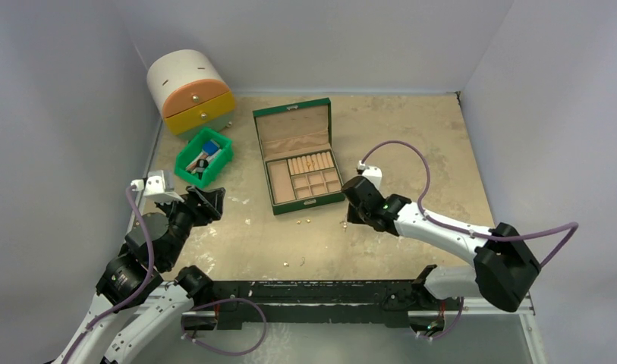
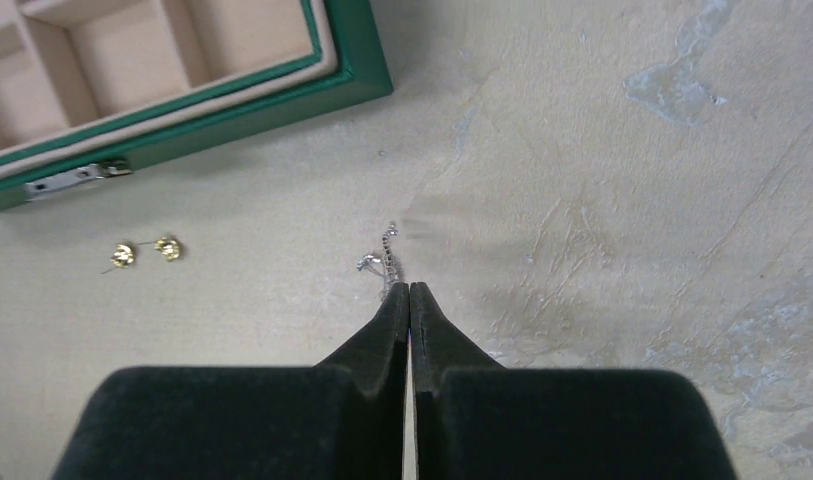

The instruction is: Organize the mixed jewelry

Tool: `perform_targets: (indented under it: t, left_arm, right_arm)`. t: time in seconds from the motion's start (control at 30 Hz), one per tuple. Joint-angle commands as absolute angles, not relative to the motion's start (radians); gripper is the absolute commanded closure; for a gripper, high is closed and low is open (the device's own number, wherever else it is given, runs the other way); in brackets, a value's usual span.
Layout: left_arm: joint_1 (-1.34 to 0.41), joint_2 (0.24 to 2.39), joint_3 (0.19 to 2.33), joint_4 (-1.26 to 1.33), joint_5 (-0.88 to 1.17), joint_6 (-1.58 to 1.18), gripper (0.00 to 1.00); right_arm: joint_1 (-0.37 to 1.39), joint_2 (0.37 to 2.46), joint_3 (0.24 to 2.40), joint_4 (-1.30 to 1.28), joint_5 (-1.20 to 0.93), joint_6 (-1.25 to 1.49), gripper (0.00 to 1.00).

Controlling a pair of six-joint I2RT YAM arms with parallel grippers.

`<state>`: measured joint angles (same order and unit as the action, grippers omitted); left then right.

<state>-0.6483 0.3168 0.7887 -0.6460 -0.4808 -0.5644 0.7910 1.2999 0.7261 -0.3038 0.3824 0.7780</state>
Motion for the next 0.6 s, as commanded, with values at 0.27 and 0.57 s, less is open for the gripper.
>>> perform_targets:
  t: [0.27,0.57]
  left_arm:
    - [-0.649,0.319,0.792,-0.611,-0.497,-0.572,0.35]
    - [-0.648,0.315,0.792,-0.612,-0.5,-0.574,0.35]
  right_arm:
    - [0.788,1.252,0.936,-0.355,0.438,0.675,1.0]
    - [0.774,1.375,1.124,-0.32,0.413,0.586,1.0]
